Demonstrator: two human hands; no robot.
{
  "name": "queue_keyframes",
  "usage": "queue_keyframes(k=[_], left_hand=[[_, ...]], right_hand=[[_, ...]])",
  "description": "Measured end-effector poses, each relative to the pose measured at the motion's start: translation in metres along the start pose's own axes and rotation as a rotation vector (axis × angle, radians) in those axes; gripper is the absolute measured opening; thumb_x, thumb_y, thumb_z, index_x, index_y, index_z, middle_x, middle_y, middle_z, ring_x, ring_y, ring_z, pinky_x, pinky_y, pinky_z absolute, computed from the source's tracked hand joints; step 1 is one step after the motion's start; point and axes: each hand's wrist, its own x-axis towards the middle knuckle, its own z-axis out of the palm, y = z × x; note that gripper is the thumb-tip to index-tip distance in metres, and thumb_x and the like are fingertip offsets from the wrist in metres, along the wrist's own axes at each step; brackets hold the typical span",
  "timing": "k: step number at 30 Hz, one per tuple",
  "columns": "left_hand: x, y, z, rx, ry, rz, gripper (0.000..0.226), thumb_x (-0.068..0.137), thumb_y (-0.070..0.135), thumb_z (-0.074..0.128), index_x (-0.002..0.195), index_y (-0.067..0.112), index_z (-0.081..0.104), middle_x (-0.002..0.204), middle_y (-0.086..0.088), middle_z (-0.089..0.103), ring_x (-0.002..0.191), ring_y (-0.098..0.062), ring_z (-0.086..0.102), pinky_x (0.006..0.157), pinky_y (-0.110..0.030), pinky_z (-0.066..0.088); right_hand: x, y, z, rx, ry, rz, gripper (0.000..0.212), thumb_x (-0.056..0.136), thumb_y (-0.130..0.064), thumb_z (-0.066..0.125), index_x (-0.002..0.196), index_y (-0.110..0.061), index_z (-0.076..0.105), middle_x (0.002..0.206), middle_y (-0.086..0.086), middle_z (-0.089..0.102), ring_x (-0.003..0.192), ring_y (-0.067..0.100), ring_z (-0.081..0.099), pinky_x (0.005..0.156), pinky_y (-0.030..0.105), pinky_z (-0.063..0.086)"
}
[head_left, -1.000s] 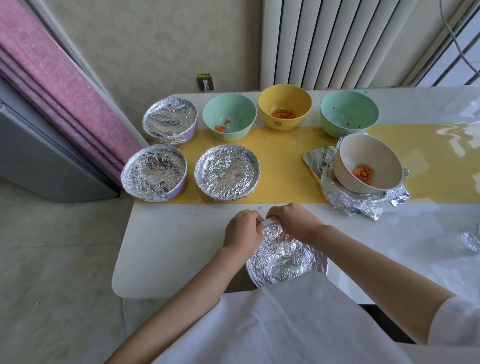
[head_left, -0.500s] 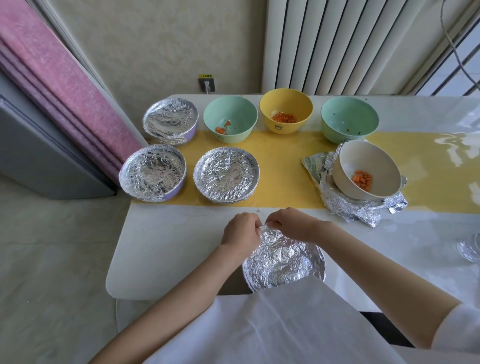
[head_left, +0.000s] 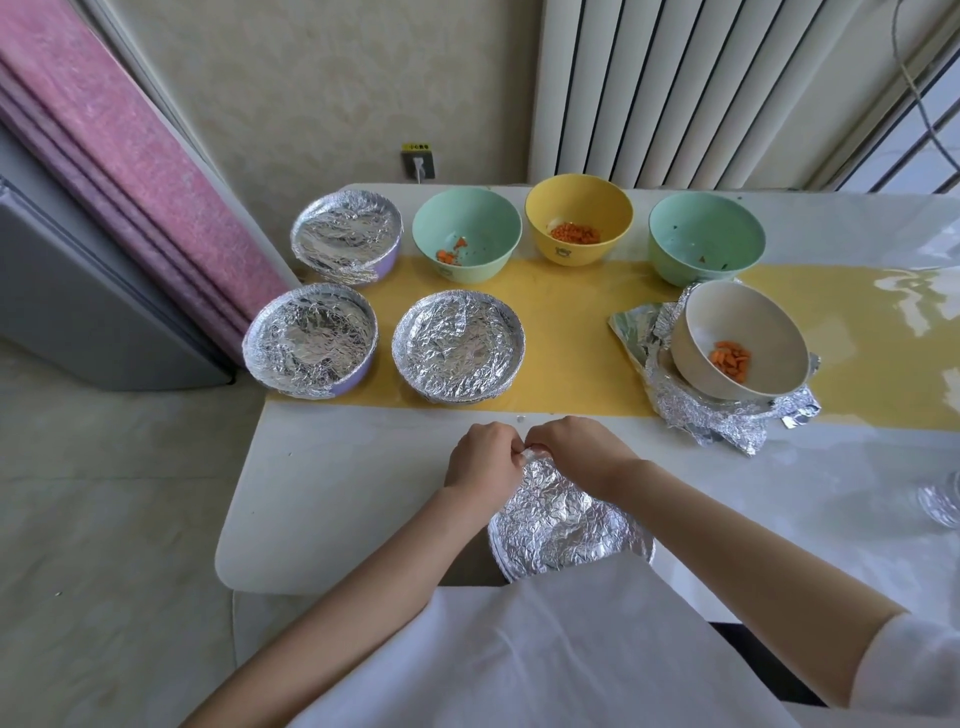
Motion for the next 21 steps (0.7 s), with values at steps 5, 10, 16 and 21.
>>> queue_keyframes(k=[5,10,16,21], left_hand=[[-0.002,0.0,0.0,0.019,0.008,-0.005,0.015,0.089,0.016,0.057,0.098,0.011,0.069,0.097,-0.008,0.069,0.091,-0.027,0.061,0.074,-0.035,0.05],[-0.001,-0.002,-0.003,0.029,-0.006,-0.009,0.018,0.09,0.014,0.056,0.103,0.011,0.068,0.102,-0.008,0.068,0.095,-0.026,0.061,0.077,-0.033,0.049],[-0.004,0.003,-0.002,0.048,-0.023,-0.001,0.016,0.091,0.013,0.055,0.103,0.01,0.065,0.103,-0.007,0.067,0.095,-0.026,0.06,0.076,-0.033,0.047],[-0.007,0.005,-0.003,0.114,-0.014,0.033,0.015,0.092,0.012,0.053,0.104,0.009,0.061,0.107,-0.007,0.062,0.094,-0.024,0.057,0.069,-0.03,0.039]], right_hand=[[-0.002,-0.002,0.006,-0.002,0.036,-0.045,0.035,0.089,0.002,0.044,0.117,-0.014,0.057,0.11,0.004,0.063,0.095,0.027,0.061,0.077,0.037,0.048],[-0.005,0.015,0.006,0.295,0.068,-0.021,0.031,0.095,-0.004,0.048,0.12,-0.014,0.062,0.125,0.004,0.06,0.111,0.022,0.057,0.094,0.029,0.043],[-0.011,0.026,0.012,0.261,0.094,0.043,0.039,0.081,0.009,0.049,0.104,-0.016,0.068,0.09,0.006,0.072,0.079,0.023,0.064,0.068,0.031,0.047],[-0.007,0.022,0.003,0.227,0.035,0.026,0.036,0.088,0.005,0.044,0.111,-0.014,0.065,0.098,0.006,0.07,0.088,0.025,0.063,0.076,0.035,0.048]])
